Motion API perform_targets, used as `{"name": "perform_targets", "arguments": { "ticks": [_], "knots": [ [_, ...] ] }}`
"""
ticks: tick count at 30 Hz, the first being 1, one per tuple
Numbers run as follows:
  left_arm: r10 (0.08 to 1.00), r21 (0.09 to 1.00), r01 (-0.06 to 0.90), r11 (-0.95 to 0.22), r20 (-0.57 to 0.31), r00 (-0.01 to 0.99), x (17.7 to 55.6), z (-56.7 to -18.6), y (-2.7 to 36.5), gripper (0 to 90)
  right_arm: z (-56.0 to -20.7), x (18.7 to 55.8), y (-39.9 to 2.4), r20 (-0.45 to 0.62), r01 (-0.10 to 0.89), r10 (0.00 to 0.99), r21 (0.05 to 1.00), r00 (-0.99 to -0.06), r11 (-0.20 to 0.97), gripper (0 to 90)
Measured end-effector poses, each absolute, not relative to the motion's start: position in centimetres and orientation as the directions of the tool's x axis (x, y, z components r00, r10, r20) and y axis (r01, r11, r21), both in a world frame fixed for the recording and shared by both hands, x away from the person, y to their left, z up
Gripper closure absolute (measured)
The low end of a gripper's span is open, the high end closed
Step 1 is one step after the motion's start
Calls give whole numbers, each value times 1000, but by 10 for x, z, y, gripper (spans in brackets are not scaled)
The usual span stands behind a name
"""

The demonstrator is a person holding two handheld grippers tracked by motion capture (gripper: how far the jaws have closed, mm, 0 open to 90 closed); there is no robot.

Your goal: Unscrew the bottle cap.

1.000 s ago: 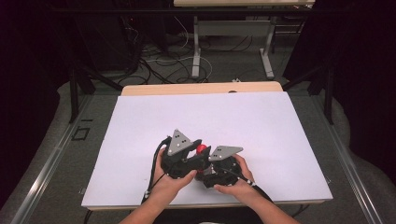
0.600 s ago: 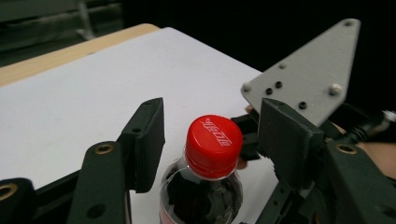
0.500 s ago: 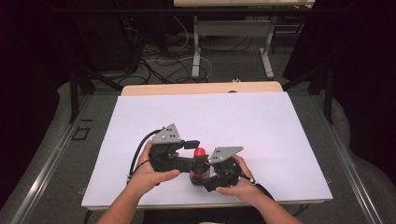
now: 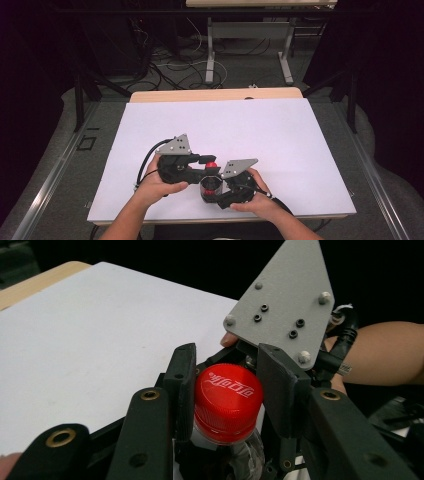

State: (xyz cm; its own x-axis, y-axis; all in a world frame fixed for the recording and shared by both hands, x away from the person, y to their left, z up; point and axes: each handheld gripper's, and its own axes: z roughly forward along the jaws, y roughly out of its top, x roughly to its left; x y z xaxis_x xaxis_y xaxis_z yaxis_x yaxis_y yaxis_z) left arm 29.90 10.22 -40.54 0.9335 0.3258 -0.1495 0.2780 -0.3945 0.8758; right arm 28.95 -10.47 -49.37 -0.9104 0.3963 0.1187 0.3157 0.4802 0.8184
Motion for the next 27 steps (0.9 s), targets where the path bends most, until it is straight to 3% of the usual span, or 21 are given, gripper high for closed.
{"name": "perform_targets", "arguments": {
  "ticks": [15, 20, 27],
  "knots": [
    [699, 882, 371, -290, -69, 711, 272, -413, 64, 618, -497, 294, -107, 79, 387, 554, 796, -829, 465, 291],
    [694, 884, 374, -280, -83, 715, 274, -412, 64, 601, -497, 296, -110, 86, 390, 551, 796, -830, 463, 291],
    [583, 888, 367, -277, -148, 799, 282, -402, 84, 450, -496, 298, -113, 92, 371, 526, 810, -846, 455, 290]
  ]
}}
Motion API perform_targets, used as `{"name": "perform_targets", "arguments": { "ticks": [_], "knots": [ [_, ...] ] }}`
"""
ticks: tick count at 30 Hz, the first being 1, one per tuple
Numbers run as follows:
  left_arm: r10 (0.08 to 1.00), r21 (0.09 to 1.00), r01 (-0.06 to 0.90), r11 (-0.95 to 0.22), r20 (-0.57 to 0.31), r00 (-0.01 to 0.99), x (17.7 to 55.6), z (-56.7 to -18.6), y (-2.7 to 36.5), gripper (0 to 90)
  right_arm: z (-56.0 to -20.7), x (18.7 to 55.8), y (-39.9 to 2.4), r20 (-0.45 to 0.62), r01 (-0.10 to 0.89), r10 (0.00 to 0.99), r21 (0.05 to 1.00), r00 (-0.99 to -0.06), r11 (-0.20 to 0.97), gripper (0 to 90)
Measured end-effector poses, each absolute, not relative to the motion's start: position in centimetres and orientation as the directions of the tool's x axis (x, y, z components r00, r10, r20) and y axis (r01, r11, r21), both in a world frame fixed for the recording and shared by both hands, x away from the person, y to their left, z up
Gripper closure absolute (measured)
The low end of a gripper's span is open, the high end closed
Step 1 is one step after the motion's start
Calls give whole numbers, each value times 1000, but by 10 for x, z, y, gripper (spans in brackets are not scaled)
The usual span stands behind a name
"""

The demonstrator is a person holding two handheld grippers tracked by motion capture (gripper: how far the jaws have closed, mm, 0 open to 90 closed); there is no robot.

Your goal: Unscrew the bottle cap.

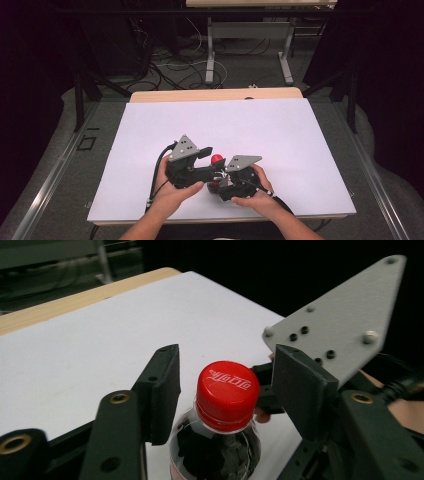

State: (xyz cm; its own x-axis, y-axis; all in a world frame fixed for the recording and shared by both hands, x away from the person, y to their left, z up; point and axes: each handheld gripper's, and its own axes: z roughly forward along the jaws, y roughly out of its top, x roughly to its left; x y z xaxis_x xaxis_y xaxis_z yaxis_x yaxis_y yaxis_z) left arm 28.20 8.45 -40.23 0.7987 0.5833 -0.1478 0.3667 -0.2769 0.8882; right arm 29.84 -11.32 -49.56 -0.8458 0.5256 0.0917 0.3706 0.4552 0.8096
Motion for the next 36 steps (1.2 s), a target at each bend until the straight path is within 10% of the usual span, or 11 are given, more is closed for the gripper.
{"name": "perform_targets", "arguments": {
  "ticks": [16, 36],
  "knots": [
    [280, 869, 294, -399, -190, 941, 306, -408, 105, 590, -493, 291, -107, 104, 308, 397, 814, -912, 493, 291],
    [701, 884, 370, -286, -70, 709, 268, -412, 62, 614, -496, 294, -109, 61, 373, 557, 802, -828, 466, 291]
  ]
}}
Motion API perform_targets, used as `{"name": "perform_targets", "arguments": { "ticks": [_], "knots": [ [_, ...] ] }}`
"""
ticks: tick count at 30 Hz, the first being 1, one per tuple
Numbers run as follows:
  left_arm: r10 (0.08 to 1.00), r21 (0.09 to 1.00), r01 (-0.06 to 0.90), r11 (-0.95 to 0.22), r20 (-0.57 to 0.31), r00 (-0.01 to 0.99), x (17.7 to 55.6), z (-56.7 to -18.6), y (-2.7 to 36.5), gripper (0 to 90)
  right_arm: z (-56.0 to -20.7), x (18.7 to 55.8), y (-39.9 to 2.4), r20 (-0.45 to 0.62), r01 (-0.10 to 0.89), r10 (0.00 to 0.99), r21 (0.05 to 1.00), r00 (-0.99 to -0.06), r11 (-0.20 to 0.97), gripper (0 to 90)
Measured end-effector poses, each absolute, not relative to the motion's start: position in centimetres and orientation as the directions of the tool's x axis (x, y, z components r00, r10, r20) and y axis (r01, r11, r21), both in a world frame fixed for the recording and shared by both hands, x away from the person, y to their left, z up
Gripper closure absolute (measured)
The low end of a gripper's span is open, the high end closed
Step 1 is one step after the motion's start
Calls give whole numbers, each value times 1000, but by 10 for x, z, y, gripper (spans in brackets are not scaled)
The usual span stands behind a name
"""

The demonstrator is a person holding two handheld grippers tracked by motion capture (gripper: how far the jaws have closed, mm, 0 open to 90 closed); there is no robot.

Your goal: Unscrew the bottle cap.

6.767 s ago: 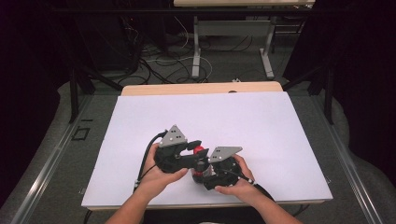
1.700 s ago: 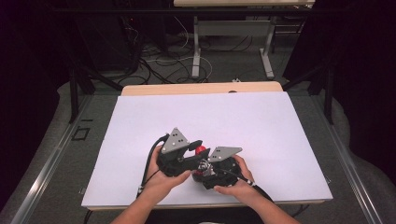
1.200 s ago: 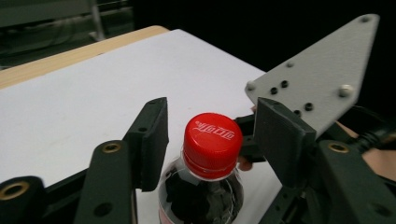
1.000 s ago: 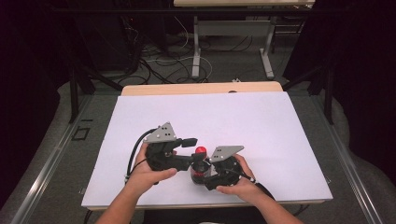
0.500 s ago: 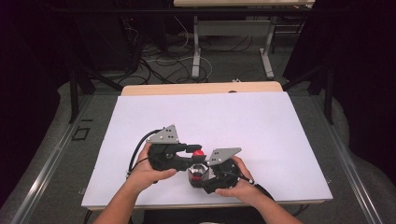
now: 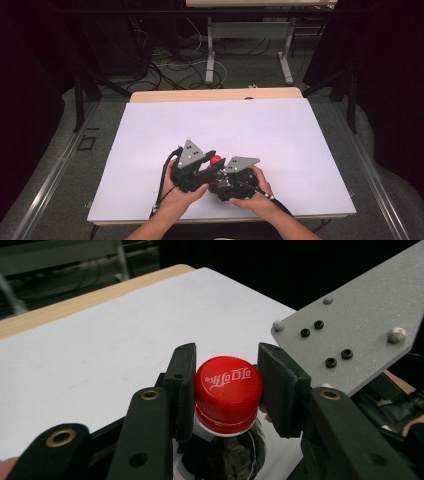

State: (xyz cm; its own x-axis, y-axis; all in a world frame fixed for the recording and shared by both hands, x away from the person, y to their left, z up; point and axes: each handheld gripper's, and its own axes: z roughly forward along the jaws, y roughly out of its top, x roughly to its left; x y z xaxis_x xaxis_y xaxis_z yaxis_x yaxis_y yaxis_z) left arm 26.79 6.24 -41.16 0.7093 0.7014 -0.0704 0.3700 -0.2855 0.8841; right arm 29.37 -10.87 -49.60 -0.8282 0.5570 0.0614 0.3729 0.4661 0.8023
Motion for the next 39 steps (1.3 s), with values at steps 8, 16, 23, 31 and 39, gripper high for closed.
{"name": "perform_targets", "arguments": {
  "ticks": [8, 16, 23, 31, 39],
  "knots": [
    [674, 879, 373, -298, -83, 734, 272, -409, 68, 485, -494, 295, -110, 77, 369, 544, 812, -835, 452, 291],
    [482, 888, 323, -328, -136, 865, 281, -396, 98, 409, -493, 295, -111, 90, 350, 493, 814, -865, 464, 290],
    [306, 881, 250, -402, -128, 943, 297, -397, 106, 432, -491, 291, -108, 107, 318, 415, 817, -904, 481, 290],
    [245, 882, 272, -386, -186, 952, 306, -404, 109, 605, -492, 289, -105, 111, 303, 381, 816, -918, 492, 290],
    [281, 880, 263, -396, -156, 947, 301, -403, 103, 616, -492, 289, -105, 109, 307, 391, 815, -914, 491, 290]
  ]
}}
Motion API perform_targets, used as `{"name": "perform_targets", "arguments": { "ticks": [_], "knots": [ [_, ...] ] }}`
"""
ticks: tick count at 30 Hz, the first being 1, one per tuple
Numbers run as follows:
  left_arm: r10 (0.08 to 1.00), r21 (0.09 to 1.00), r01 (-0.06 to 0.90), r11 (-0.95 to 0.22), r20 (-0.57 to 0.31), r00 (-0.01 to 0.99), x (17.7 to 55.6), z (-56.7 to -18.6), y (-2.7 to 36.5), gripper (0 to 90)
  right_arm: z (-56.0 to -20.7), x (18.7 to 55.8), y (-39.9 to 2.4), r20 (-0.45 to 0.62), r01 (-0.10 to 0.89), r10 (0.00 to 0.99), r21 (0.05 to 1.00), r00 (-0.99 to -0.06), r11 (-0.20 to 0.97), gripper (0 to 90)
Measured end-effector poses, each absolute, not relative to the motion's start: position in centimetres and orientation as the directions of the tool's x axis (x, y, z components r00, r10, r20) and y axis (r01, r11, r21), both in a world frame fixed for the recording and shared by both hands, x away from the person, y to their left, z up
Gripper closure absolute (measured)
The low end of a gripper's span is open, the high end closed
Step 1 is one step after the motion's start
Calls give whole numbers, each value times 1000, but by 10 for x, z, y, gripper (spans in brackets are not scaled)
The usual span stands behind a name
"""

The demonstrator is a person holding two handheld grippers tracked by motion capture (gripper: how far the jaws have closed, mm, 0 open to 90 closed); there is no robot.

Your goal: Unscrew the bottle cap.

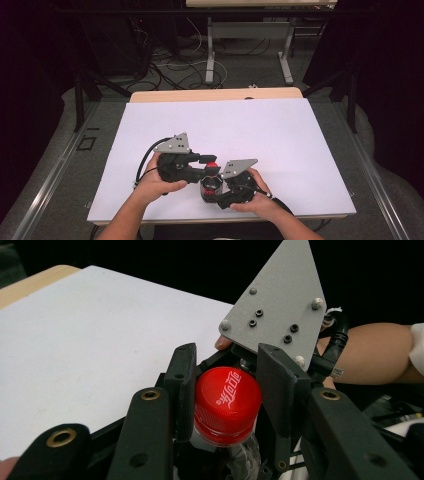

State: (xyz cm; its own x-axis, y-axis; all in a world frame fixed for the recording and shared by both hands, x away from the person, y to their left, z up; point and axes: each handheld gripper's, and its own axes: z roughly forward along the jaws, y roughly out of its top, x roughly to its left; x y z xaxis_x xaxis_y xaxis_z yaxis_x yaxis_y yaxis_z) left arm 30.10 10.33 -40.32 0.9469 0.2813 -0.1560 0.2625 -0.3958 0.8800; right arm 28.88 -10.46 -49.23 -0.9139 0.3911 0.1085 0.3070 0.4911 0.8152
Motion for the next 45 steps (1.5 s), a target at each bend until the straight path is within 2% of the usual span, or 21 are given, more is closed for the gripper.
{"name": "perform_targets", "arguments": {
  "ticks": [7, 13, 16, 21, 33, 45],
  "knots": [
    [440, 877, 287, -385, -99, 893, 290, -401, 91, 620, -492, 292, -107, 102, 337, 447, 806, -889, 487, 290],
    [629, 883, 308, -354, -19, 777, 273, -403, 70, 621, -493, 293, -108, 76, 365, 524, 800, -848, 476, 291],
    [675, 888, 311, -340, 1, 737, 268, -404, 63, 620, -494, 293, -108, 63, 367, 546, 803, -836, 470, 291],
    [686, 884, 353, -306, -52, 726, 272, -401, 63, 621, -494, 294, -109, 60, 368, 556, 807, -829, 462, 291],
    [691, 884, 368, -287, -74, 719, 279, -394, 76, 620, -497, 297, -111, 61, 375, 564, 805, -823, 460, 291],
    [792, 865, 461, -198, -135, 595, 309, -410, 117, 620, -497, 305, -120, 58, 391, 612, 816, -788, 426, 291]
  ]
}}
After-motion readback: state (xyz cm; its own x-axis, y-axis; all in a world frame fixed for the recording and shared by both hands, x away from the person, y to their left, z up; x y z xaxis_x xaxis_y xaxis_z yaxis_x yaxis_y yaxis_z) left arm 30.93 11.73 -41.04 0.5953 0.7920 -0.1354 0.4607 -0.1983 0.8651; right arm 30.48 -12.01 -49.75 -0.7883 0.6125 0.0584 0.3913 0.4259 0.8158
